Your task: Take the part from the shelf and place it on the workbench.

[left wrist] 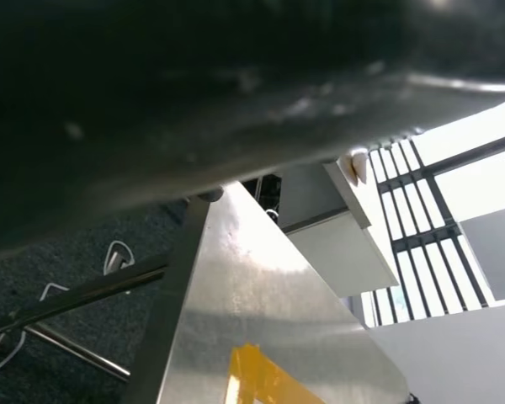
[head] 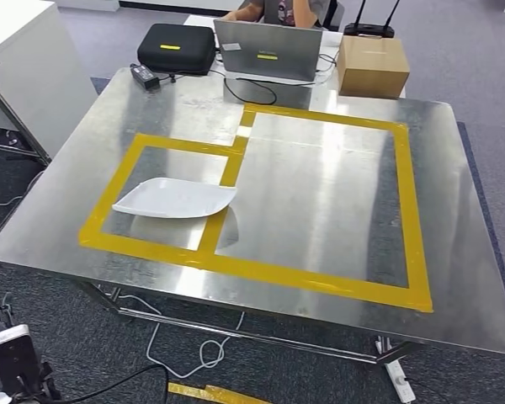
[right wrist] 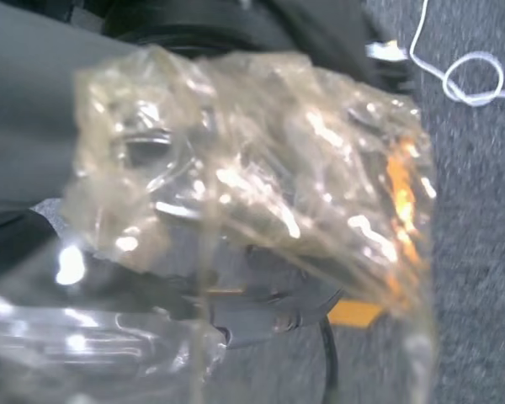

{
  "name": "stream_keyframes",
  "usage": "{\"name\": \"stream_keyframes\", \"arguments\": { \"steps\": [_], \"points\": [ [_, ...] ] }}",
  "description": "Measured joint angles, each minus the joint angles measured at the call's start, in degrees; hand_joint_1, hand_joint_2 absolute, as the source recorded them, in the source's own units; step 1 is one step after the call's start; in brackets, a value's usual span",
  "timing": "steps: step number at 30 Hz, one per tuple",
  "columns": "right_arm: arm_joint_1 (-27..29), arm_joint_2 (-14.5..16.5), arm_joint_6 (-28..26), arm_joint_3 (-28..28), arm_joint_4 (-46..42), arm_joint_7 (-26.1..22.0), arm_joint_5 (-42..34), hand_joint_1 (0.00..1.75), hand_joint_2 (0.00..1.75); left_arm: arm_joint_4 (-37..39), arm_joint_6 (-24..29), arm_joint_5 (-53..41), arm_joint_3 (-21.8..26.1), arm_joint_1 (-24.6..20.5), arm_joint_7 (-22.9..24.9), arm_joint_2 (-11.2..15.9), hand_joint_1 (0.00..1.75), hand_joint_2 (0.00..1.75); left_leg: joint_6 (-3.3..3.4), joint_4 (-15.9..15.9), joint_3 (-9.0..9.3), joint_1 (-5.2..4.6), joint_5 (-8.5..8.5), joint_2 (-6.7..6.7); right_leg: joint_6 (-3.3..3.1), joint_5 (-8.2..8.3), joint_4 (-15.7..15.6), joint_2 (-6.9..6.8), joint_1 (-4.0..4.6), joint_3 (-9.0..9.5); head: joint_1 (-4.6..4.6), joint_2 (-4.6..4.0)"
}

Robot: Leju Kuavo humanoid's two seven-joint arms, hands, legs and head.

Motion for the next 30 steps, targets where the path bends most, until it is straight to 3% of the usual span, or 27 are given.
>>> {"name": "stream_keyframes", "arguments": {
  "steps": [2, 3, 4, 7, 9, 11, 12, 13, 14, 15, 17, 18, 20, 22, 23, 24, 25, 27, 28, 29, 30],
  "points": [
    [-0.1, 0.1, 0.1, 0.0, -0.3, 0.1, 0.2, 0.00, 0.00, 0.7, 0.1, 0.3, 0.4, -0.4, 0.7, 0.2, 0.00, 0.00, -0.54, 0.3, -0.66, -0.05, 0.49, -0.03, -0.29, 1.95, -8.8, 0.14, -0.02, 6.00, -0.02, 0.00],
    [-0.2, 0.1, 0.2, -0.1, -0.4, 0.1, 0.3, 0.00, 0.00, 1.0, 0.2, 0.4, 0.5, -0.6, 1.1, 0.3, 0.00, 0.00, -0.87, 0.5, -0.87, -0.12, 0.78, -0.05, -0.53, 2.30, -11.7, 0.24, 0.01, 7.76, -0.06, 0.00],
    [-0.2, 0.2, 0.2, -0.1, -0.5, 0.1, 0.4, 0.00, 0.00, 1.4, 0.2, 0.5, 0.7, -0.8, 1.5, 0.5, 0.00, 0.00, -1.21, 0.6, -1.02, -0.19, 1.09, -0.06, -0.81, 2.25, -13.0, 0.34, 0.09, 8.38, -0.09, 0.01],
    [-0.2, 0.4, 0.3, -0.4, -0.8, 0.2, 0.6, 0.00, 0.00, 2.3, 0.3, 0.6, 0.9, -1.2, 2.0, 1.0, 0.00, 0.00, -2.26, 1.0, -1.47, -0.10, 1.21, -0.17, -2.11, 3.06, -13.1, 0.19, 0.10, 7.36, -0.16, 0.01],
    [-0.3, 0.5, 0.3, -0.5, -0.9, 0.2, 0.6, 0.00, 0.00, 2.7, 0.4, 0.6, 1.1, -1.3, 2.0, 1.2, 0.00, 0.00, -2.92, 4.4, -2.73, 0.10, -2.63, -0.25, -3.19, 4.05, -13.3, -0.10, -0.01, 6.31, -0.40, 0.00],
    [-0.3, 0.6, 0.3, -0.6, -1.0, 0.3, 0.6, 0.00, 0.00, 3.1, 0.4, 0.6, 1.1, -1.3, 2.1, 1.4, 0.00, 0.00, -3.40, 11.4, -4.50, 0.28, -8.31, -0.25, -3.60, 5.03, -13.2, -0.31, 0.15, 5.25, -0.64, 0.00],
    [-0.3, 0.6, 0.3, -0.6, -1.1, 0.3, 0.7, 0.00, 0.00, 3.4, 0.5, 0.7, 1.2, -1.3, 2.3, 1.5, 0.00, 0.00, -3.53, 14.6, -4.97, 0.33, -9.88, -0.25, -3.62, 5.54, -13.1, -0.40, 0.24, 4.71, -0.64, 0.00],
    [-0.2, 0.6, 0.3, -0.7, -1.1, 0.3, 0.7, 0.00, 0.00, 3.6, 0.6, 0.7, 1.2, -1.4, 2.6, 1.5, 0.00, 0.00, -3.57, 16.4, -4.81, 0.37, -10.14, -0.25, -3.61, 6.04, -13.0, -0.46, 0.32, 4.16, -0.65, 0.00],
    [-0.2, 0.6, 0.4, -0.8, -1.2, 0.3, 0.7, 0.00, 0.00, 3.9, 0.7, 0.7, 1.2, -1.4, 2.8, 1.6, 0.00, 0.00, -3.52, 16.3, -3.76, 0.39, -9.20, -0.25, -3.56, 6.53, -12.9, -0.48, 0.39, 3.52, -0.66, 0.00],
    [-0.2, 0.6, 0.5, -0.8, -1.2, 0.3, 0.8, 0.00, 0.00, 4.3, 0.9, 0.8, 1.3, -1.5, 3.0, 1.8, 0.00, 0.00, -3.38, 14.1, -1.73, 0.40, -7.53, -0.24, -3.47, 6.96, -12.6, -0.48, 0.44, 2.77, -0.66, 0.00],
    [-0.2, 0.6, 0.6, -0.9, -1.3, 0.3, 0.8, 0.00, 0.00, 5.0, 1.3, 0.7, 1.5, -1.8, 3.3, 2.0, 0.00, 0.00, -2.83, 6.0, 3.94, 0.32, -5.14, -0.26, -3.17, 7.64, -12.1, -0.46, 0.60, 1.63, -0.67, 0.00],
    [-0.2, 0.6, 0.7, -0.9, -1.3, 0.3, 0.8, 0.00, 0.00, 5.3, 1.6, 0.6, 1.6, -2.1, 3.4, 2.1, 0.00, 0.00, -2.52, 2.2, 6.26, 0.23, -4.96, -0.27, -2.93, 7.99, -11.9, -0.46, 0.70, 1.24, -0.64, 0.00],
    [-0.3, 0.7, 0.7, -1.0, -1.4, 0.4, 0.9, 0.00, 0.00, 5.9, 2.1, 0.5, 1.8, -2.5, 3.6, 2.3, 0.00, 0.00, -1.88, -1.4, 8.03, -0.05, -5.47, -0.30, -2.29, 8.82, -11.8, -0.51, 0.76, 0.80, -0.60, 0.00],
    [-0.2, 0.7, 0.8, -1.0, -1.5, 0.4, 1.1, 0.00, 0.00, 7.0, 2.6, 0.5, 2.0, -2.7, 3.7, 2.3, 0.00, 0.00, -1.15, -1.6, 7.31, -0.13, -4.75, -0.17, -1.57, 9.35, -11.7, -0.45, 0.57, 0.45, -0.60, 0.00],
    [-0.1, 0.7, 0.7, -1.1, -1.5, 0.5, 1.3, 0.00, 0.00, 7.8, 2.8, 0.5, 2.2, -2.8, 3.7, 2.3, 0.00, 0.00, -0.68, -1.7, 6.73, -0.10, -4.13, -0.07, -1.23, 8.54, -11.2, -0.33, 0.50, -0.06, -0.56, 0.00],
    [0.0, 0.8, 0.7, -1.2, -1.5, 0.7, 1.5, 0.00, 0.00, 8.6, 3.1, 0.5, 2.5, -3.0, 3.7, 2.4, 0.00, 0.00, -0.21, -1.8, 6.02, -0.02, -3.44, 0.05, -0.96, 6.80, -9.9, -0.21, 0.45, -0.78, -0.46, 0.00],
    [0.0, 0.8, 0.6, -1.3, -1.6, 0.8, 1.7, 0.00, 0.00, 9.5, 3.3, 0.5, 2.7, -3.3, 3.7, 2.4, 0.00, 0.00, 0.18, -1.9, 5.13, 0.02, -2.68, 0.16, -0.77, 4.00, -7.2, -0.08, 0.38, -1.82, -0.37, 0.00],
    [0.0, 0.8, 0.3, -1.4, -1.6, 1.2, 2.0, 0.00, 0.00, 11.1, 3.9, 0.4, 3.2, -3.6, 3.8, 2.6, 0.00, 0.00, 0.55, -1.8, 3.21, -0.12, -1.24, 0.20, -0.55, -1.32, 0.3, 0.00, 0.36, -3.81, -0.20, 0.00],
    [0.0, 0.7, 0.1, -1.5, -1.6, 1.3, 2.2, 0.00, 0.00, 12.2, 4.3, 0.2, 3.5, -3.9, 3.9, 2.7, 0.00, 0.00, 0.57, -1.7, 2.20, -0.19, -0.51, 0.22, -0.48, -2.47, 3.4, 0.01, 0.36, -4.13, -0.19, 0.00],
    [0.0, 0.7, -0.2, -1.5, -1.6, 1.4, 2.4, 0.00, 0.00, 13.8, 4.7, -0.2, 3.8, -4.3, 4.1, 2.9, 0.00, 0.00, 0.52, -1.6, 1.22, -0.24, 0.16, 0.23, -0.46, -2.02, 4.5, 0.01, 0.36, -3.49, -0.19, 0.00],
    [0.0, 0.7, -0.5, -1.5, -1.5, 1.5, 2.5, 0.00, 0.00, 15.7, 5.1, -0.5, 4.3, -4.8, 4.4, 3.1, 0.00, 0.00, 0.41, -1.4, 0.29, -0.27, 0.77, 0.23, -0.50, -0.50, 3.5, 0.01, 0.37, -1.74, -0.18, 0.00]
  ]
}}
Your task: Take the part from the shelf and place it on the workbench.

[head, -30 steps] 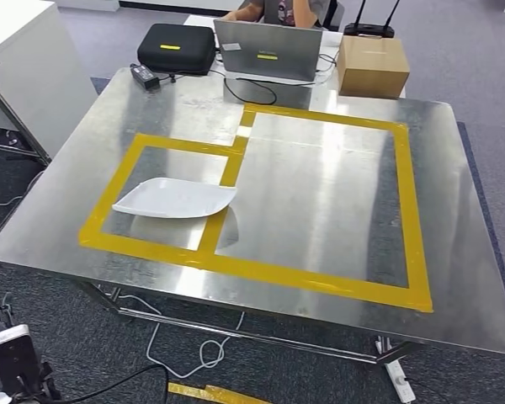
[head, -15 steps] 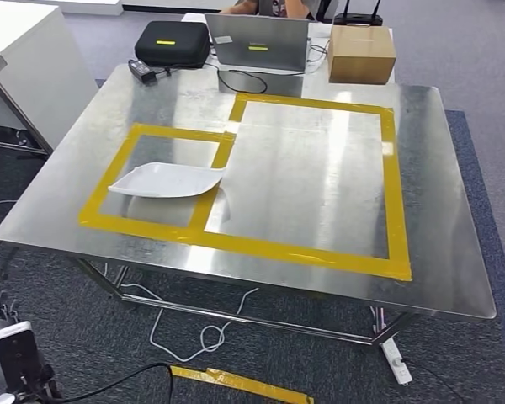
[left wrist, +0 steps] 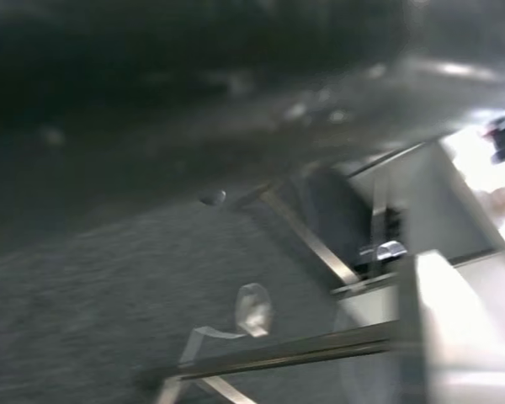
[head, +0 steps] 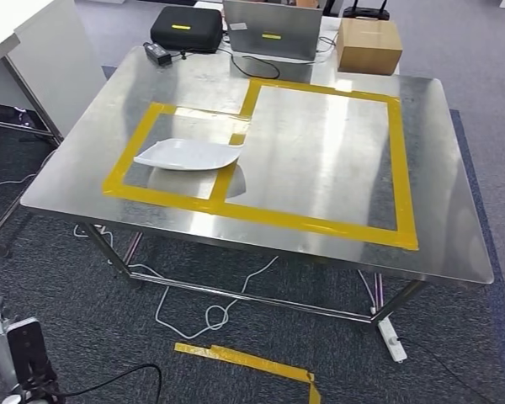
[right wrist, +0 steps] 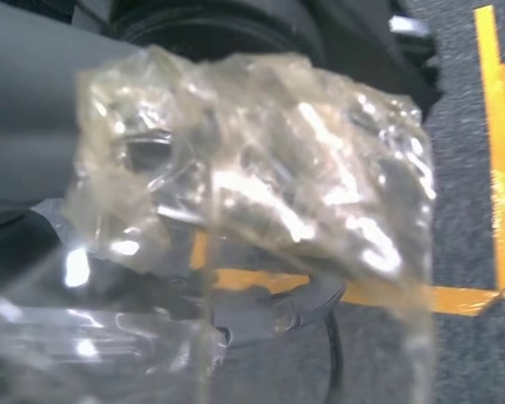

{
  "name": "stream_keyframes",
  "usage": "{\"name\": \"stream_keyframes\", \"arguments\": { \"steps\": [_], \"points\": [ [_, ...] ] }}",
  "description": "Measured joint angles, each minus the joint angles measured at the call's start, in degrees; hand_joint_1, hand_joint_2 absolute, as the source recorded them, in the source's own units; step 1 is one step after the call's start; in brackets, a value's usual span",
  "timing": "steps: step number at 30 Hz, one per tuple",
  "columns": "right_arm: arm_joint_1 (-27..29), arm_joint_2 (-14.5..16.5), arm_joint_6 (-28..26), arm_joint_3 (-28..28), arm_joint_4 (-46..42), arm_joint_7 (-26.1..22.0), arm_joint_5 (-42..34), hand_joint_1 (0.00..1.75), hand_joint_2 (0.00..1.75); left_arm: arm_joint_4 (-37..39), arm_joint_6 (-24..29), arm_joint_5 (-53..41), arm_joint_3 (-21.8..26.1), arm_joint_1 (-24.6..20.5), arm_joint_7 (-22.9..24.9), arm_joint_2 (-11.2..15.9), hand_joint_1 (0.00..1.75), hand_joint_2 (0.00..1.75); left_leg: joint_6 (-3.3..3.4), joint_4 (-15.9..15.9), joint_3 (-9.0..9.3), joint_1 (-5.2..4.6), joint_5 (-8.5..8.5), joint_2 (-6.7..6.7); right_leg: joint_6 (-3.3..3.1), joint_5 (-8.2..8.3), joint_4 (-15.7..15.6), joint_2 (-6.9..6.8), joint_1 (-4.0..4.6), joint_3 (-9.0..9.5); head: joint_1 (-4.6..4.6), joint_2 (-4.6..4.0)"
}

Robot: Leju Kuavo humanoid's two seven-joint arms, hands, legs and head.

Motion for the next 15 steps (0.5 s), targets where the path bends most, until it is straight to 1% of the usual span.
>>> {"name": "stream_keyframes", "arguments": {
  "steps": [1, 2, 3, 4, 5, 6, 7, 8, 9, 10, 11, 12, 13, 14, 15],
  "points": [
    [-0.1, 0.0, -0.3, -0.1, 0.0, 0.0, 0.1, 0.00, 0.00, 2.3, 0.2, -0.4, 0.5, -0.5, 0.2, 0.3, 0.00, 0.00, -0.16, 0.2, -0.80, -0.01, 0.56, 0.00, -0.11, 1.75, -3.1, 0.00, 0.01, 2.79, 0.00, 0.00],
    [-0.2, 0.0, -0.6, -0.1, 0.0, 0.1, 0.2, 0.00, 0.00, 4.7, 0.3, -0.7, 0.9, -1.0, 0.2, 0.6, 0.00, 0.00, -0.38, 0.4, -1.47, -0.05, 1.09, 0.00, -0.31, 2.85, -7.5, 0.03, 0.04, 6.27, 0.00, 0.00],
    [-0.4, 0.0, -0.7, -0.2, 0.1, 0.1, 0.3, 0.00, 0.00, 6.7, 0.3, -0.8, 1.2, -1.4, 0.2, 1.0, 0.00, 0.00, -0.63, 0.7, -2.05, -0.13, 1.59, 0.00, -0.54, 3.09, -12.3, 0.05, 0.10, 9.72, -0.01, 0.00],
    [-0.5, 0.0, -0.8, -0.3, 0.1, 0.1, 0.3, 0.00, 0.00, 8.5, 0.3, -1.0, 1.5, -1.7, 0.0, 1.3, 0.00, 0.00, -0.90, 0.9, -2.48, -0.20, 2.15, 0.01, -0.78, 2.72, -15.9, 0.09, 0.17, 12.06, -0.06, 0.00],
    [-0.7, 0.0, -0.9, -0.3, 0.1, 0.1, 0.3, 0.00, 0.00, 10.0, 0.2, -1.0, 1.8, -2.1, -0.3, 1.5, 0.00, 0.00, -1.19, 1.1, -2.81, -0.24, 2.71, 0.03, -1.04, 2.19, -18.2, 0.11, 0.27, 13.29, -0.05, 0.00],
    [-0.7, 0.0, -0.9, -0.4, 0.2, 0.1, 0.3, 0.00, 0.00, 11.2, 0.2, -1.0, 2.0, -2.4, -0.4, 1.8, 0.00, 0.00, -1.49, 1.1, -3.08, -0.24, 3.27, 0.03, -1.33, 2.09, -19.1, 0.10, 0.35, 13.45, -0.07, 0.00],
    [-0.7, 0.0, -0.9, -0.4, 0.3, 0.1, 0.3, 0.00, 0.00, 12.4, 0.2, -1.0, 2.2, -2.7, -0.5, 2.0, 0.00, 0.00, -1.83, 1.1, -3.28, -0.15, 3.58, -0.02, -1.73, 2.44, -19.0, 0.00, 0.27, 12.85, -0.01, 0.00],
    [-0.6, 0.0, -0.9, -0.5, 0.3, 0.2, 0.3, 0.00, 0.00, 13.3, 0.2, -1.0, 2.4, -2.8, -0.6, 2.2, 0.00, 0.00, -2.18, 1.5, -3.67, -0.05, 2.95, -0.10, -2.22, 2.99, -19.0, -0.12, 0.21, 12.31, 0.06, 0.00],
    [-0.6, 0.0, -0.9, -0.6, 0.4, 0.2, 0.3, 0.00, 0.00, 14.1, 0.2, -1.0, 2.5, -2.8, -0.6, 2.4, 0.00, 0.00, -2.53, 2.7, -4.26, 0.07, 1.18, -0.19, -2.71, 3.63, -19.0, -0.25, 0.12, 11.65, -0.01, 0.00],
    [-0.5, 0.0, -0.9, -0.6, 0.4, 0.3, 0.3, 0.00, 0.00, 14.8, 0.2, -1.0, 2.7, -2.9, -0.6, 2.6, 0.00, 0.00, -2.87, 4.9, -5.04, 0.23, -1.53, -0.26, -3.07, 4.32, -19.0, -0.38, 0.04, 10.91, -0.07, 0.00],
    [-0.5, 0.0, -0.9, -0.7, 0.4, 0.3, 0.3, 0.00, 0.00, 15.4, 0.2, -1.0, 2.8, -3.0, -0.6, 2.7, 0.00, 0.00, -3.15, 8.4, -5.95, 0.36, -4.74, -0.27, -3.27, 4.96, -18.9, -0.45, 0.09, 10.10, -0.19, 0.00],
    [-0.5, 0.0, -0.9, -0.8, 0.5, 0.3, 0.3, 0.00, 0.00, 15.9, 0.2, -1.0, 2.9, -3.2, -0.6, 2.8, 0.00, 0.00, -3.39, 12.3, -6.67, 0.50, -7.35, -0.27, -3.32, 5.59, -18.8, -0.53, 0.12, 9.26, -0.28, 0.00],
    [-0.5, 0.0, -0.9, -0.8, 0.5, 0.3, 0.3, 0.00, 0.00, 16.4, 0.2, -1.1, 3.0, -3.3, -0.6, 3.0, 0.00, 0.00, -3.59, 15.7, -6.98, 0.61, -8.66, -0.27, -3.27, 6.19, -18.5, -0.60, 0.15, 8.43, -0.31, 0.00],
    [-0.5, 0.0, -0.9, -0.8, 0.5, 0.3, 0.3, 0.00, 0.00, 16.9, 0.2, -1.2, 3.1, -3.4, -0.5, 3.1, 0.00, 0.00, -3.72, 17.7, -6.65, 0.71, -8.61, -0.27, -3.19, 6.75, -18.1, -0.66, 0.15, 7.52, -0.31, 0.00],
    [-0.5, 0.0, -0.9, -0.9, 0.6, 0.4, 0.3, 0.00, 0.00, 17.4, 0.2, -1.5, 3.1, -3.5, -0.2, 3.1, 0.00, 0.00, -3.79, 17.5, -5.38, 0.81, -7.40, -0.27, -3.06, 7.22, -17.6, -0.69, 0.12, 6.55, -0.33, 0.00]
  ]
}}
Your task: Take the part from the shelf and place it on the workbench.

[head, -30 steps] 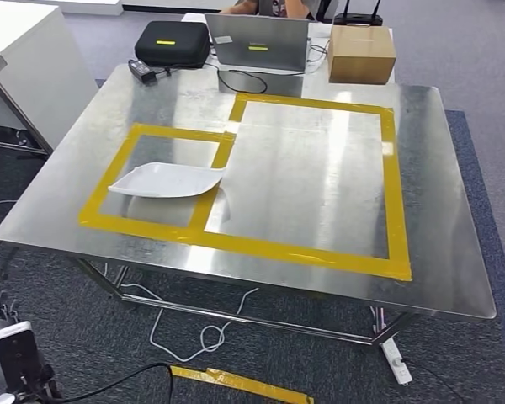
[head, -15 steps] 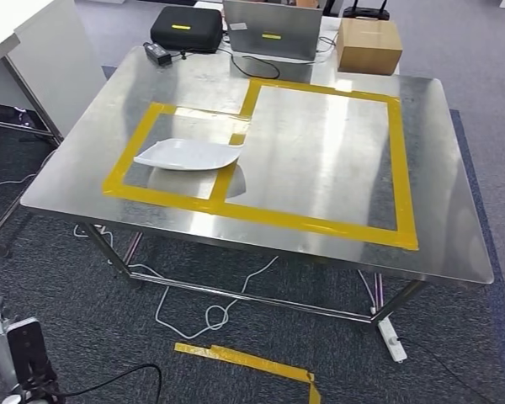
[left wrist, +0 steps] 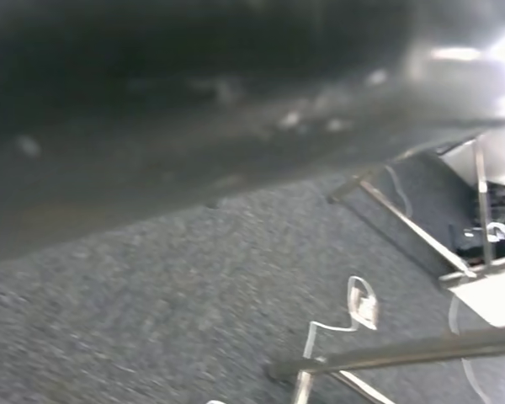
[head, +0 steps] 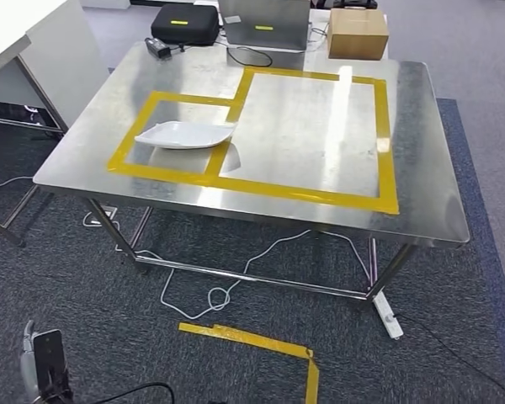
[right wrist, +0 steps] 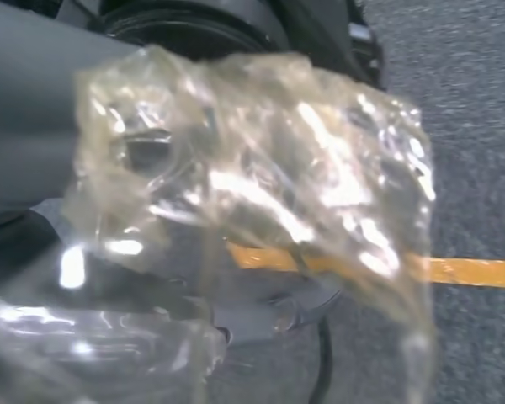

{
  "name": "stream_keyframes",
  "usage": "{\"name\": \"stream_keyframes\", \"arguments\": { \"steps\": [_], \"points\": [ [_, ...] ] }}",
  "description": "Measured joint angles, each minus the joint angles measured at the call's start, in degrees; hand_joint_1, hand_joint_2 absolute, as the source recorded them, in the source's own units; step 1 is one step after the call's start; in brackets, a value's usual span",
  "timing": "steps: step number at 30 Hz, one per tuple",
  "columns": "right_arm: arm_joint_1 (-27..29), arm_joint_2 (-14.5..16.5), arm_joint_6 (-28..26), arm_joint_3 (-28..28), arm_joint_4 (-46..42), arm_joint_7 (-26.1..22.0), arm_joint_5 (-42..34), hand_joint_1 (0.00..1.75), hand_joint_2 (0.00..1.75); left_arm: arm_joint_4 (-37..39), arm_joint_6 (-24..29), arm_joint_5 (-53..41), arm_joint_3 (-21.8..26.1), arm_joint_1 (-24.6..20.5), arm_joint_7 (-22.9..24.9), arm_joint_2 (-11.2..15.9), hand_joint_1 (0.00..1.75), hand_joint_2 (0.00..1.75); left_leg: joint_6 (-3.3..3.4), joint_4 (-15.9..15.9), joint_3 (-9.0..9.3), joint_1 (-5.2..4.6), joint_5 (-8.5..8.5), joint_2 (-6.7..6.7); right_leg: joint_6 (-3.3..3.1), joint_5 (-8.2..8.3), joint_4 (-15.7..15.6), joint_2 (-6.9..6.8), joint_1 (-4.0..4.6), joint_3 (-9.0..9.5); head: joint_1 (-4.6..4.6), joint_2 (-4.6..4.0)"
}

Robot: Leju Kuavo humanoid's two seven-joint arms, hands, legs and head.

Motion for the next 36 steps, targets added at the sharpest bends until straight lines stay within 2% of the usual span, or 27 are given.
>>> {"name": "stream_keyframes", "arguments": {
  "steps": [2, 4, 5, 7, 8, 9, 10, 12, 13, 14, 15, 16, 17, 19, 20, 21, 23, 24, 25, 27, 28, 29, 30, 31, 33, 35, 36],
  "points": [
    [0.0, 0.0, 0.1, 0.0, 0.0, 0.1, 0.0, 0.00, 0.00, 1.4, 0.0, -1.0, 0.0, -0.4, 0.8, 0.3, 0.00, 0.00, 0.01, -5.9, 5.14, 0.22, 2.64, -0.01, 0.42, 0.78, 1.1, -0.01, -0.05, -1.88, -0.02, 0.00],
    [0.0, 0.0, 0.1, -0.1, 0.0, 0.2, 0.0, 0.00, 0.00, 4.0, -0.1, -1.9, 0.0, -1.2, 1.2, 0.8, 0.00, 0.00, 0.42, -13.7, 10.20, 0.19, 2.65, -0.14, 1.05, 1.58, 1.9, -0.02, 0.08, -3.31, 0.02, 0.00],
    [-0.1, 0.0, 0.1, -0.1, 0.1, 0.2, 0.0, 0.00, 0.00, 5.8, -0.2, -2.2, 0.1, -1.6, 1.1, 1.1, 0.00, 0.00, 0.78, -16.0, 11.34, 0.06, 2.24, -0.20, 1.42, 2.09, 2.0, -0.05, 0.12, -3.78, 0.02, 0.00],
    [-0.1, 0.0, 0.1, -0.3, 0.1, 0.3, 0.2, 0.00, 0.00, 9.7, -0.3, -2.7, 0.2, -2.3, 0.7, 1.6, 0.00, 0.00, 1.72, -17.0, 10.97, -0.22, 2.50, -0.15, 2.18, 3.13, 1.9, -0.07, 0.04, -4.38, 0.02, 0.00],
    [0.0, 0.0, 0.0, -0.5, 0.2, 0.3, 0.2, 0.00, 0.00, 11.7, -0.4, -2.9, 0.2, -2.6, 0.5, 1.9, 0.00, 0.00, 2.22, -17.1, 10.43, -0.26, 3.02, 0.00, 2.53, 2.84, 2.1, 0.01, -0.08, -4.76, 0.03, 0.00],
    [0.0, 0.0, -0.1, -0.6, 0.2, 0.4, 0.3, 0.00, 0.00, 13.4, -0.5, -3.1, 0.2, -2.9, 0.3, 2.1, 0.00, 0.00, 2.72, -17.1, 9.83, -0.27, 3.60, 0.14, 2.84, 1.48, 3.1, 0.13, -0.16, -5.42, 0.09, 0.00],
    [0.1, 0.0, -0.1, -0.6, 0.3, 0.4, 0.4, 0.00, 0.00, 15.0, -0.5, -3.2, 0.3, -3.3, 0.2, 2.2, 0.00, 0.00, 3.16, -17.2, 9.12, -0.27, 4.21, 0.28, 3.05, -0.86, 5.3, 0.29, -0.21, -6.33, 0.15, 0.00],
    [0.0, -0.1, -0.2, -0.8, 0.3, 0.5, 0.5, 0.00, 0.00, 17.7, -0.7, -3.6, 0.3, -3.9, 0.0, 2.6, 0.00, 0.00, 3.74, -17.2, 7.68, -0.56, 5.37, 0.39, 3.25, -6.65, 12.8, 0.52, -0.24, -8.48, 0.29, 0.00],
    [0.0, -0.1, -0.3, -0.8, 0.4, 0.5, 0.5, 0.00, 0.00, 18.9, -0.8, -3.7, 0.3, -4.2, -0.1, 2.8, 0.00, 0.00, 3.90, -17.1, 6.94, -0.79, 5.93, 0.42, 3.20, -8.40, 16.4, 0.56, -0.23, -9.07, 0.31, 0.00],
    [0.0, -0.1, -0.3, -0.9, 0.4, 0.5, 0.5, 0.00, 0.00, 20.1, -0.9, -4.0, 0.3, -4.5, -0.1, 3.0, 0.00, 0.00, 4.01, -17.1, 6.17, -1.05, 6.51, 0.46, 3.05, -8.86, 18.4, 0.58, -0.16, -8.92, 0.31, 0.00],
    [0.0, -0.1, -0.3, -0.9, 0.5, 0.5, 0.6, 0.00, 0.00, 21.3, -0.9, -4.3, 0.3, -4.8, -0.1, 3.1, 0.00, 0.00, 4.07, -17.1, 5.41, -1.29, 7.08, 0.47, 2.75, -8.06, 18.3, 0.61, -0.01, -7.78, 0.29, 0.00],
    [0.0, -0.2, -0.3, -0.9, 0.5, 0.6, 0.6, 0.00, 0.00, 22.4, -1.0, -4.6, 0.3, -5.0, -0.1, 3.3, 0.00, 0.00, 4.11, -17.1, 4.72, -1.50, 7.64, 0.45, 2.30, -6.46, 16.2, 0.63, 0.23, -5.62, 0.31, 0.00],
    [-0.1, -0.2, -0.3, -0.9, 0.6, 0.6, 0.6, 0.00, 0.00, 23.6, -1.0, -5.0, 0.3, -5.3, 0.0, 3.4, 0.00, 0.00, 4.11, -17.1, 4.10, -1.67, 8.19, 0.42, 1.65, -4.76, 12.2, 0.69, 0.59, -2.53, 0.30, 0.00],
    [-0.3, -0.5, -0.4, -0.9, 0.7, 0.6, 0.7, 0.00, 0.00, 26.1, -1.0, -5.5, 0.2, -5.9, 0.2, 3.6, 0.00, 0.00, 3.90, -17.0, 3.25, -1.93, 9.21, 0.47, 0.30, -3.67, 3.0, 0.65, 1.27, 3.66, 0.25, 0.00],
    [-0.5, -0.7, -0.5, -1.0, 0.8, 0.6, 0.7, 0.00, 0.00, 27.3, -1.0, -5.8, 0.1, -6.2, 0.2, 3.7, 0.00, 0.00, 3.69, -17.1, 2.96, -1.91, 9.75, 0.55, -0.10, -3.89, -0.2, 0.65, 1.54, 5.51, 0.22, 0.00],
    [-0.6, -0.8, -0.6, -1.0, 1.0, 0.6, 0.8, 0.00, 0.00, 28.5, -1.1, -5.9, 0.1, -6.4, 0.3, 3.8, 0.00, 0.00, 3.42, -17.2, 2.76, -1.83, 10.28, 0.63, -0.28, -4.20, -1.9, 0.62, 1.69, 6.22, 0.22, 0.00],
    [-0.5, -0.8, -0.8, -1.3, 1.3, 0.7, 0.9, 0.00, 0.00, 30.5, -1.2, -6.1, 0.0, -6.6, 0.5, 4.2, 0.00, 0.00, 2.81, -17.4, 2.44, -1.69, 10.88, 0.59, -0.39, -3.14, -2.9, 0.52, 1.60, 6.00, 0.31, 0.00],
    [-0.4, -0.8, -0.9, -1.4, 1.5, 0.7, 0.9, 0.00, 0.00, 31.6, -1.3, -6.1, 0.0, -6.6, 0.7, 4.4, 0.00, 0.00, 2.46, -16.9, 2.12, -1.66, 9.93, 0.44, -0.59, -2.39, -3.2, 0.41, 1.41, 5.73, 0.27, 0.00],
    [-0.5, -0.8, -0.9, -1.5, 1.6, 0.8, 0.9, 0.00, 0.00, 32.6, -1.4, -6.1, 0.0, -6.6, 1.0, 4.6, 0.00, 0.00, 2.07, -15.3, 1.54, -1.58, 7.92, 0.27, -0.81, -1.64, -3.3, 0.29, 1.18, 5.33, 0.21, 0.00],
    [-0.6, -0.9, -1.0, -1.6, 1.9, 0.8, 0.9, 0.00, 0.00, 34.6, -1.6, -6.1, 0.0, -6.7, 1.5, 4.9, 0.00, 0.00, 1.26, -8.6, -0.21, -1.02, 2.04, 0.05, -1.06, -0.73, -2.8, 0.20, 0.95, 3.90, 0.06, 0.00],
    [-0.6, -0.9, -1.0, -1.7, 2.1, 0.8, 0.9, 0.00, 0.00, 35.4, -1.8, -6.1, 0.0, -6.7, 1.7, 5.1, 0.00, 0.00, 0.87, -4.6, -1.05, -0.68, -0.16, 0.03, -1.01, -0.38, -2.3, 0.16, 0.89, 2.95, 0.05, 0.00],
    [-0.6, -0.9, -1.0, -1.8, 2.2, 0.8, 0.9, 0.00, 0.00, 36.2, -1.9, -6.1, 0.0, -6.7, 1.8, 5.2, 0.00, 0.00, 0.51, -1.4, -1.38, -0.38, -0.94, 0.03, -0.85, -0.08, -1.7, 0.11, 0.79, 1.90, 0.07, 0.00],
    [-0.6, -0.9, -1.0, -1.8, 2.4, 0.8, 0.9, 0.00, 0.00, 36.9, -2.0, -6.1, 0.0, -6.7, 2.1, 5.4, 0.00, 0.00, 0.15, 0.2, -1.01, -0.11, -0.45, 0.03, -0.64, 0.20, -1.0, 0.06, 0.65, 0.79, 0.06, 0.00],
    [-0.7, -0.9, -1.0, -1.9, 2.5, 0.9, 0.9, 0.00, 0.00, 37.7, -2.0, -6.1, 0.0, -6.7, 2.4, 5.5, 0.00, 0.00, -0.19, -0.2, 0.27, 0.15, 1.02, 0.03, -0.38, 0.43, -0.2, 0.02, 0.45, -0.31, 0.06, 0.00],
    [-0.7, -1.0, -1.0, -1.9, 2.8, 1.0, 0.9, 0.00, 0.00, 39.1, -2.0, -6.4, 0.0, -6.8, 2.9, 5.8, 0.00, 0.00, -0.82, -6.1, 5.21, 0.65, 3.34, 0.01, 0.18, 0.76, 1.3, 0.00, 0.19, -2.23, 0.01, 0.00],
    [-0.8, -1.0, -1.1, -1.9, 2.9, 1.0, 0.9, 0.00, 0.00, 40.1, -2.0, -6.6, 0.0, -6.9, 3.3, 5.9, 0.00, 0.00, -0.61, -13.2, 9.80, 0.73, 2.57, -0.18, 0.88, 1.20, 2.5, 0.00, 0.18, -3.55, -0.07, 0.00],
    [-0.8, -1.1, -1.1, -1.9, 3.0, 1.0, 0.9, 0.00, 0.00, 40.6, -1.9, -6.8, 0.0, -7.0, 3.5, 6.0, 0.00, 0.00, -0.25, -15.1, 10.83, 0.60, 1.88, -0.28, 1.25, 1.54, 2.8, -0.01, 0.21, -3.97, -0.09, 0.00]
  ]
}}
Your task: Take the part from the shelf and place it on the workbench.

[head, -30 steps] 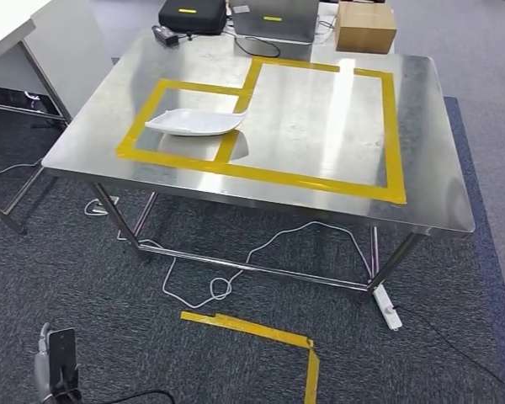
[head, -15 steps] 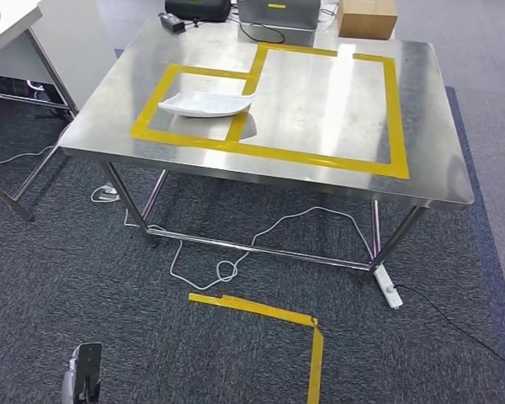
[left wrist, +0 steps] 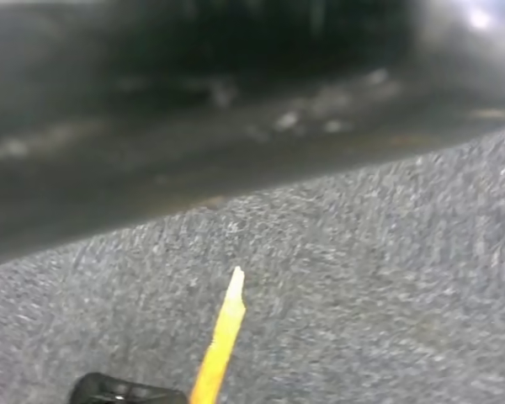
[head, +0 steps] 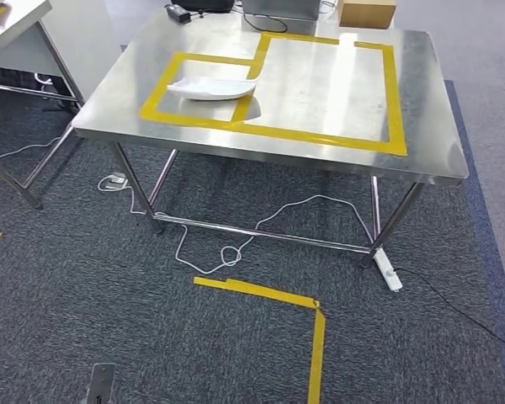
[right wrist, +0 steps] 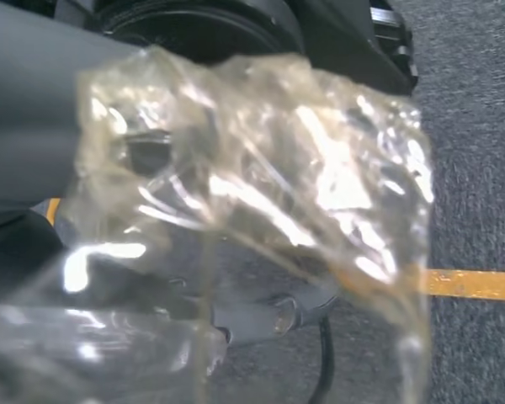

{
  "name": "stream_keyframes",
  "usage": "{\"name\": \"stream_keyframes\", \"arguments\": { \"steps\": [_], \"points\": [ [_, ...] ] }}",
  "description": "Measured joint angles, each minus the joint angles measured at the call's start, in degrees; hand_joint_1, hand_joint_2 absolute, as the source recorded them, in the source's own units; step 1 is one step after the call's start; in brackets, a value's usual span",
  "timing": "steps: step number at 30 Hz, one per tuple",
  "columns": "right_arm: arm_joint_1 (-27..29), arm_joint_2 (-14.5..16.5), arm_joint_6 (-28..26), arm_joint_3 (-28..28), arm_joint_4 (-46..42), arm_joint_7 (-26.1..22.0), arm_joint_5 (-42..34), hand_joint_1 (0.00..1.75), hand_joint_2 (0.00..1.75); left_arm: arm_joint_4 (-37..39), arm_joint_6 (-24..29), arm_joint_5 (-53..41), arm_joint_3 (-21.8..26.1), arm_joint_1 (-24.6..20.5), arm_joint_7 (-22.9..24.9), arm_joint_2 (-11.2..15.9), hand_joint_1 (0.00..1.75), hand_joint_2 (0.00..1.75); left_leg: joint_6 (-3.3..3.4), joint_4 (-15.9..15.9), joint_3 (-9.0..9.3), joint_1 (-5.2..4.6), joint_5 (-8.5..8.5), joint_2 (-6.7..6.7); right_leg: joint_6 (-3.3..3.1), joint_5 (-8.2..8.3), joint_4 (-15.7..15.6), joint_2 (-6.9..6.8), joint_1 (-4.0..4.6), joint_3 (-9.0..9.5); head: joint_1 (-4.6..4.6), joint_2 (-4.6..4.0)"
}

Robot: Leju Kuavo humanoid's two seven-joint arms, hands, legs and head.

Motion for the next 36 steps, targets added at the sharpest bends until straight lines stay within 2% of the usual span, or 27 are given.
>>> {"name": "stream_keyframes", "arguments": {
  "steps": [2, 3, 5, 7, 8, 9, 10, 12, 14, 15, 16, 18, 19, 20, 22, 23, 24, 25, 26, 27, 28, 30, 31, 33, 34, 35, 36],
  "points": [
    [0.1, -0.1, -0.1, 0.0, 0.3, 0.0, 0.0, 0.00, 0.00, 1.3, 0.1, -0.3, 0.0, 0.1, 0.5, 0.1, 0.00, 0.00, 1.21, -0.7, -0.31, -0.24, 0.15, 0.05, 0.81, 0.57, 0.2, 0.06, -0.21, -0.48, 0.01, 0.00],
    [0.1, -0.2, -0.2, -0.1, 0.5, 0.1, 0.0, 0.00, 0.00, 1.8, 0.1, -0.5, 0.0, 0.1, 0.7, 0.1, 0.00, 0.00, 1.84, -0.7, -0.83, -0.29, 0.63, 0.18, 1.17, -0.20, 0.6, 0.14, -0.36, -0.86, 0.03, 0.00],
    [0.2, -0.3, -0.4, -0.3, 0.8, 0.1, 0.0, 0.00, 0.00, 2.7, 0.1, -0.7, 0.0, 0.1, 0.9, 0.2, 0.00, 0.00, 2.98, -0.8, -2.18, -0.32, 1.81, 0.46, 1.74, -4.64, 4.3, 0.37, -0.59, -2.48, 0.19, 0.00],
    [0.2, -0.4, -0.6, -0.4, 1.1, 0.1, 0.1, 0.00, 0.00, 3.2, 0.1, -1.0, 0.0, 0.0, 1.2, 0.3, 0.00, 0.00, 3.43, -0.7, -3.84, -0.59, 3.15, 0.52, 1.93, -10.08, 11.6, 0.55, -0.61, -4.42, 0.30, 0.00],
    [0.1, -0.5, -0.7, -0.4, 1.3, 0.1, 0.1, 0.00, 0.00, 3.5, 0.1, -1.0, 0.0, 0.0, 1.2, 0.3, 0.00, 0.00, 3.47, -0.7, -4.76, -0.74, 3.87, 0.55, 1.91, -11.10, 14.7, 0.59, -0.61, -4.73, 0.29, 0.00],
    [0.1, -0.5, -0.8, -0.4, 1.4, 0.1, 0.1, 0.00, 0.00, 3.8, 0.1, -1.1, 0.0, 0.0, 1.3, 0.4, 0.00, 0.00, 3.49, -0.7, -5.72, -0.90, 4.61, 0.57, 1.81, -10.60, 16.4, 0.62, -0.59, -4.31, 0.28, 0.00],
    [0.1, -0.6, -0.8, -0.4, 1.5, 0.0, 0.1, 0.00, 0.00, 4.0, 0.1, -1.1, 0.0, 0.0, 1.3, 0.4, 0.00, 0.00, 3.47, -0.6, -6.60, -1.03, 5.29, 0.59, 1.63, -8.90, 16.3, 0.64, -0.55, -3.03, 0.27, 0.00],
    [0.0, -0.7, -0.8, -0.5, 1.7, 0.0, 0.2, 0.00, 0.00, 4.3, 0.0, -1.2, 0.0, 0.0, 1.3, 0.4, 0.00, 0.00, 3.29, -0.6, -8.03, -1.19, 6.61, 0.56, 0.93, -5.54, 10.4, 0.72, -0.33, 2.42, 0.26, 0.00],
    [-0.4, -0.9, -0.8, -0.5, 1.8, 0.0, 0.2, 0.00, 0.00, 4.4, -0.1, -1.2, -0.1, -0.1, 1.3, 0.3, 0.00, 0.00, 2.84, -0.5, -8.85, -1.32, 7.87, 0.53, 0.21, -6.04, 0.6, 0.81, 0.05, 9.23, 0.22, 0.00],
    [-0.5, -1.0, -0.8, -0.5, 1.9, -0.1, 0.2, 0.00, 0.00, 4.5, -0.2, -1.2, -0.1, -0.2, 1.3, 0.3, 0.00, 0.00, 2.53, -0.6, -9.04, -1.28, 8.53, 0.55, -0.03, -6.86, -2.7, 0.87, 0.25, 11.19, 0.22, 0.00],
    [-0.6, -1.0, -0.9, -0.5, 2.0, -0.1, 0.2, 0.00, 0.00, 4.6, -0.2, -1.2, -0.1, -0.3, 1.3, 0.3, 0.00, 0.00, 2.15, -0.8, -9.18, -1.23, 9.21, 0.58, -0.17, -7.25, -4.4, 0.87, 0.41, 11.98, 0.23, 0.00],
    [-0.6, -1.1, -0.9, -0.5, 2.2, 0.0, 0.2, 0.00, 0.00, 4.8, -0.3, -1.4, -0.1, -0.3, 1.3, 0.4, 0.00, 0.00, 1.40, -0.9, -9.49, -1.02, 9.41, 0.51, -0.67, -6.24, -4.6, 0.72, 0.31, 11.03, 0.26, 0.00],
    [-0.5, -1.1, -1.0, -0.5, 2.3, 0.0, 0.2, 0.00, 0.00, 4.9, -0.3, -1.6, -0.1, -0.2, 1.4, 0.4, 0.00, 0.00, 1.08, 0.0, -9.83, -0.96, 7.83, 0.43, -1.09, -5.49, -4.7, 0.57, 0.21, 10.42, 0.19, 0.00],
    [-0.4, -1.1, -1.0, -0.5, 2.4, -0.1, 0.2, 0.00, 0.00, 4.9, -0.3, -1.6, -0.1, -0.2, 1.4, 0.4, 0.00, 0.00, 0.81, 1.9, -10.34, -0.88, 5.14, 0.35, -1.48, -4.69, -4.7, 0.42, 0.12, 9.63, 0.04, 0.00],
    [-0.4, -1.2, -1.0, -0.6, 2.6, -0.1, 0.2, 0.00, 0.00, 5.1, -0.3, -1.8, -0.1, -0.2, 1.4, 0.4, 0.00, 0.00, 0.38, 8.8, -11.58, -0.73, -1.36, 0.30, -1.95, -3.32, -4.3, 0.20, 0.26, 7.66, -0.17, 0.00],
    [-0.4, -1.2, -1.1, -0.6, 2.7, -0.1, 0.2, 0.00, 0.00, 5.1, -0.3, -1.9, -0.1, -0.2, 1.5, 0.4, 0.00, 0.00, 0.21, 12.6, -11.93, -0.69, -3.07, 0.30, -1.98, -2.68, -4.0, 0.10, 0.33, 6.59, -0.20, 0.00],
    [-0.4, -1.2, -1.1, -0.6, 2.8, -0.1, 0.3, 0.00, 0.00, 5.1, -0.3, -2.0, -0.1, -0.3, 1.5, 0.4, 0.00, 0.00, 0.07, 15.4, -11.81, -0.67, -3.13, 0.30, -1.95, -2.03, -3.5, -0.01, 0.37, 5.44, -0.19, 0.00],
    [-0.5, -1.2, -1.2, -0.6, 2.9, -0.1, 0.3, 0.00, 0.00, 5.1, -0.3, -2.0, -0.1, -0.3, 1.5, 0.5, 0.00, 0.00, 0.00, 16.6, -11.05, -0.66, -1.80, 0.30, -1.87, -1.43, -2.9, -0.08, 0.38, 4.21, -0.22, 0.00],
    [-0.5, -1.2, -1.3, -0.6, 3.0, -0.1, 0.4, 0.00, 0.00, 5.1, -0.3, -2.1, -0.1, -0.4, 1.5, 0.5, 0.00, 0.00, 0.00, 16.0, -9.52, -0.65, 0.15, 0.30, -1.73, -0.86, -2.2, -0.12, 0.38, 2.95, -0.21, 0.00],
    [-0.5, -1.2, -1.3, -0.7, 3.1, -0.1, 0.4, 0.00, 0.00, 5.1, -0.3, -2.1, -0.1, -0.5, 1.5, 0.5, 0.00, 0.00, 0.08, 13.7, -7.11, -0.63, 1.65, 0.29, -1.53, -0.35, -1.6, -0.13, 0.37, 1.74, -0.22, 0.00],
    [-0.5, -1.2, -1.4, -0.7, 3.2, -0.1, 0.4, 0.00, 0.00, 5.1, -0.3, -2.2, -0.2, -0.6, 1.5, 0.5, 0.00, 0.00, 0.24, 9.6, -3.87, -0.67, 1.81, 0.28, -1.29, 0.07, -0.9, -0.13, 0.46, 0.68, -0.24, 0.00],
    [-0.6, -1.3, -1.5, -0.7, 3.4, -0.1, 0.5, 0.00, 0.00, 5.1, -0.3, -2.2, -0.2, -0.9, 1.5, 0.5, 0.00, 0.00, 0.91, 1.5, 1.68, -0.81, -0.31, 0.23, -0.74, 0.97, 0.1, -0.18, 0.61, -0.68, -0.18, 0.00],
    [-0.6, -1.3, -1.6, -0.7, 3.4, -0.1, 0.5, 0.00, 0.00, 5.1, -0.2, -2.2, -0.2, -1.0, 1.5, 0.5, 0.00, 0.00, 1.32, -1.0, 2.94, -0.96, -1.24, 0.22, -0.49, 1.57, 0.3, -0.23, 0.63, -1.09, -0.15, 0.00],
    [-0.7, -1.4, -1.7, -0.7, 3.5, -0.2, 0.6, 0.00, 0.00, 5.2, -0.2, -2.3, -0.2, -1.0, 1.5, 0.4, 0.00, 0.00, 2.25, -1.9, 2.26, -1.06, -0.92, 0.38, 0.05, 2.52, 0.3, -0.14, 0.46, -1.79, -0.16, 0.00],
    [-0.6, -1.5, -1.7, -0.8, 3.6, -0.2, 0.6, 0.00, 0.00, 5.2, -0.2, -2.5, -0.2, -0.9, 1.5, 0.3, 0.00, 0.00, 2.79, -1.9, 1.51, -1.02, -0.33, 0.50, 0.32, 1.80, 0.8, 0.05, 0.35, -2.42, -0.12, 0.00],
    [-0.4, -1.6, -1.7, -0.8, 3.7, -0.2, 0.7, 0.00, 0.00, 5.3, -0.3, -2.6, -0.2, -0.9, 1.5, 0.3, 0.00, 0.00, 3.27, -2.0, 0.65, -0.93, 0.34, 0.61, 0.64, -0.07, 2.2, 0.28, 0.25, -3.24, -0.07, 0.00],
    [-0.3, -1.7, -1.8, -0.8, 3.8, -0.3, 0.8, 0.00, 0.00, 5.4, -0.4, -2.8, -0.2, -0.8, 1.4, 0.4, 0.00, 0.00, 3.61, -2.0, -0.29, -0.86, 1.05, 0.67, 0.90, -2.91, 4.8, 0.49, 0.11, -4.27, 0.01, 0.00]
  ]
}}
